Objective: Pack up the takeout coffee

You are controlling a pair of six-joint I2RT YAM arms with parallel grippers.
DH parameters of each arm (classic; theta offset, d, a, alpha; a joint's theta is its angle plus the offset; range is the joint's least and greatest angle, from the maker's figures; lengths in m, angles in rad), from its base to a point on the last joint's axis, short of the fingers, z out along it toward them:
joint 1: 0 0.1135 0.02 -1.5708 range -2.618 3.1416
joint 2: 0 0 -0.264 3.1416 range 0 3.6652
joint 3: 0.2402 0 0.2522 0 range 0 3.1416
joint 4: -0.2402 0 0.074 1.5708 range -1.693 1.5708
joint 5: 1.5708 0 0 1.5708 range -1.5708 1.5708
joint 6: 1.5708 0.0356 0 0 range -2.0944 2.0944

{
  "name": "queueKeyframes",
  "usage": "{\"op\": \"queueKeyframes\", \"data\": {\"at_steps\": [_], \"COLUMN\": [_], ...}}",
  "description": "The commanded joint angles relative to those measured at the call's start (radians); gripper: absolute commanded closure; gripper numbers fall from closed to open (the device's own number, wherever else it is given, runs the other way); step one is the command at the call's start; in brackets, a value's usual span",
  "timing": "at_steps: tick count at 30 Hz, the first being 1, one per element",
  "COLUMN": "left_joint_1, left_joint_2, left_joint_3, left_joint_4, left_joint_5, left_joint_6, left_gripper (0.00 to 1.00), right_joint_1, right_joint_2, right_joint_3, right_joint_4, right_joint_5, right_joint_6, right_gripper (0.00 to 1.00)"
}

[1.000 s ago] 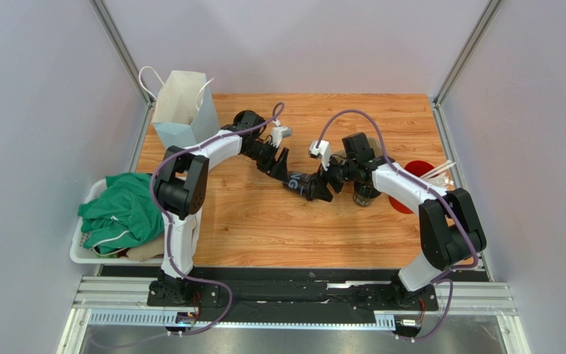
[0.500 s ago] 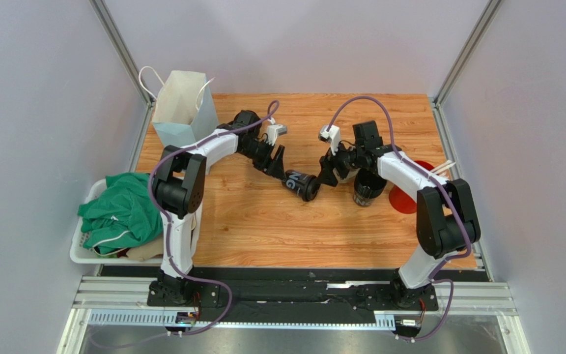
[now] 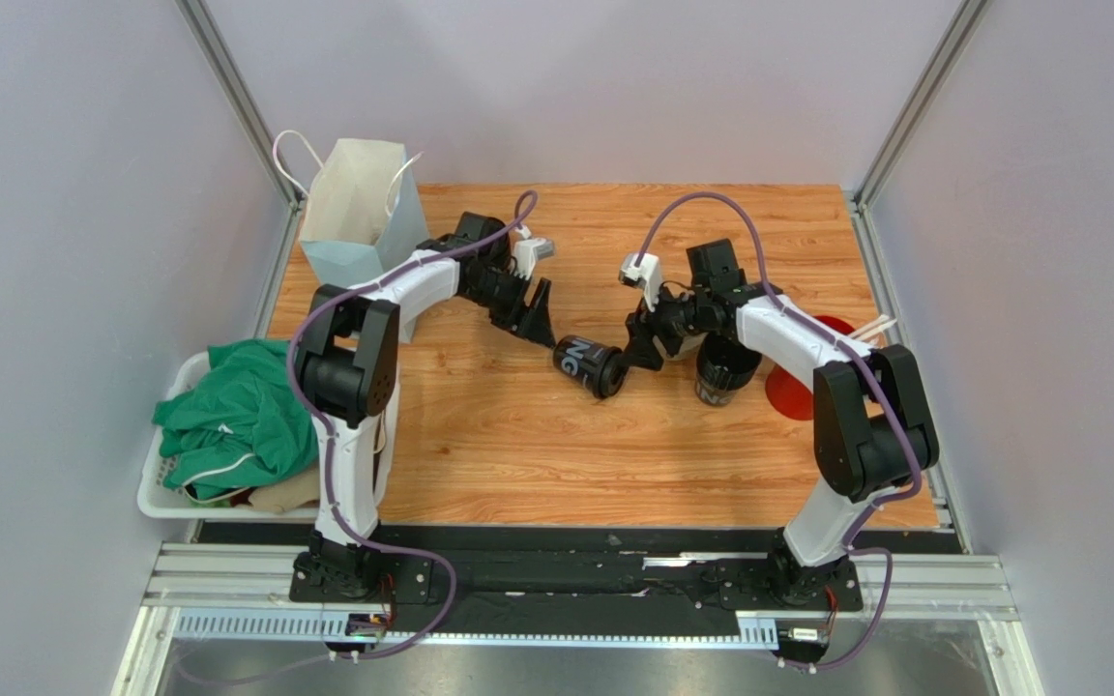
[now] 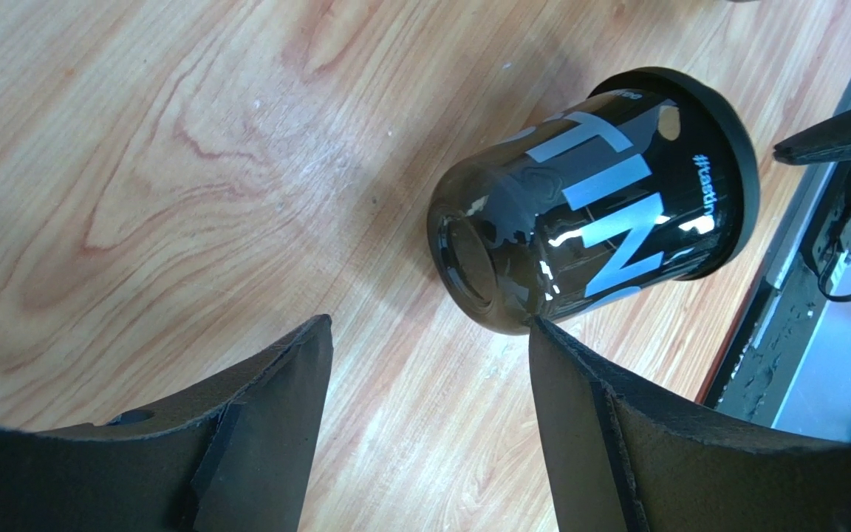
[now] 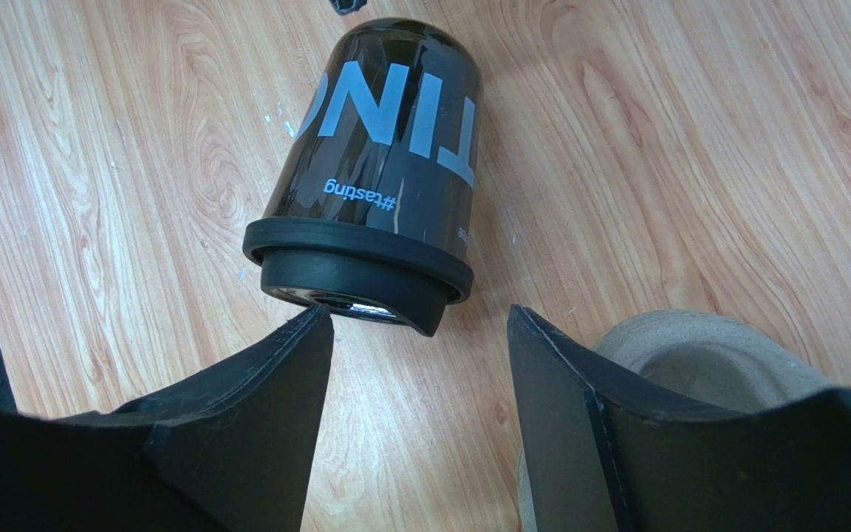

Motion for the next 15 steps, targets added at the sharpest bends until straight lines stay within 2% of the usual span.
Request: {"op": "queueKeyframes", "data": {"at_steps": [1,7,15], "left_joint_1": [-0.003,-0.035,-0.066], "left_joint_2": [-0.002,0.031,0.114], "left_joint_3": [0.082,0.164,0.197], "left_joint_4": [-0.005,-0.054,-0.08], "left_joint_5": [0.06,0.034,-0.045], "left_joint_6": [-0.008,0.007,0.025], "left_gripper": [0.26,0.26,0.26], "right_joint_1": [0.029,0.049,0.062], "right_joint_2": [0.005,0.052,0.055], "right_joint_3": [0.017,0.063,0.077], "right_joint_4": [-0.009,-0.054,-0.035], "right_joint_5": [0.018,0.06,0.063], "right_joint_6": [-0.046,-0.031,-0.019], "right_gripper": [0.38,0.41,0.43]}}
